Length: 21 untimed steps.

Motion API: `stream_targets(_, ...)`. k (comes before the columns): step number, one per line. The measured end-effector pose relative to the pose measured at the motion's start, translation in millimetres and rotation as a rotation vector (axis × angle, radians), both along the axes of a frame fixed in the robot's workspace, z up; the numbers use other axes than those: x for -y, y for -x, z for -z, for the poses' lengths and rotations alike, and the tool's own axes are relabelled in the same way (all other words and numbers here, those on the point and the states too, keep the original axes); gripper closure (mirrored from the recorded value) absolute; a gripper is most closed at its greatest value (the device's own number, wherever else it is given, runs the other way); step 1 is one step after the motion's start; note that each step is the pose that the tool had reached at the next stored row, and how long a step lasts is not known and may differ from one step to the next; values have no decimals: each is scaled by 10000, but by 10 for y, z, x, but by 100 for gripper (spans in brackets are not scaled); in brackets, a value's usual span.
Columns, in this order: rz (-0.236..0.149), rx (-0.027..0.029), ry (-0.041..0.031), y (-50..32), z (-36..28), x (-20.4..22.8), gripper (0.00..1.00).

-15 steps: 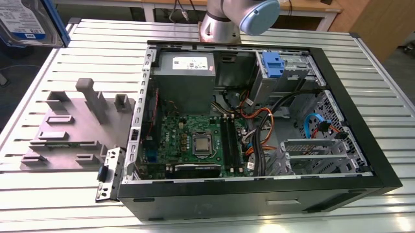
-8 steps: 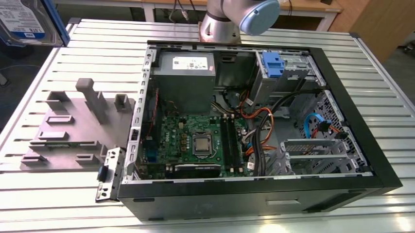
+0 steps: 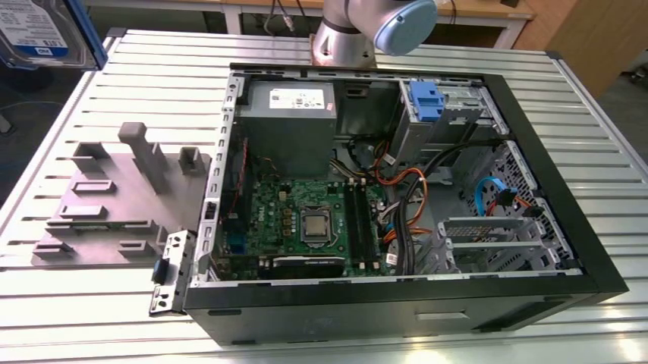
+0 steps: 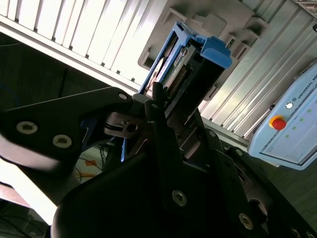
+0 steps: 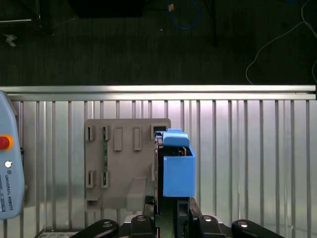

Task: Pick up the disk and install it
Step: 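Pick up the disk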

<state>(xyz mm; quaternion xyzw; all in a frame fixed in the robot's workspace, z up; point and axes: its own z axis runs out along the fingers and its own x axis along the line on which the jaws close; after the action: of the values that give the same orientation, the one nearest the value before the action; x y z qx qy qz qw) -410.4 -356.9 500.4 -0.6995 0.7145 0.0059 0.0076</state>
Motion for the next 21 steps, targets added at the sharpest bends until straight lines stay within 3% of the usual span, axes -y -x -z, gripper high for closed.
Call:
stream_targets(13, 0, -1, 0, 0, -125, 0, 65)
stream_targets(21, 0, 0, 0, 0, -146, 0, 65)
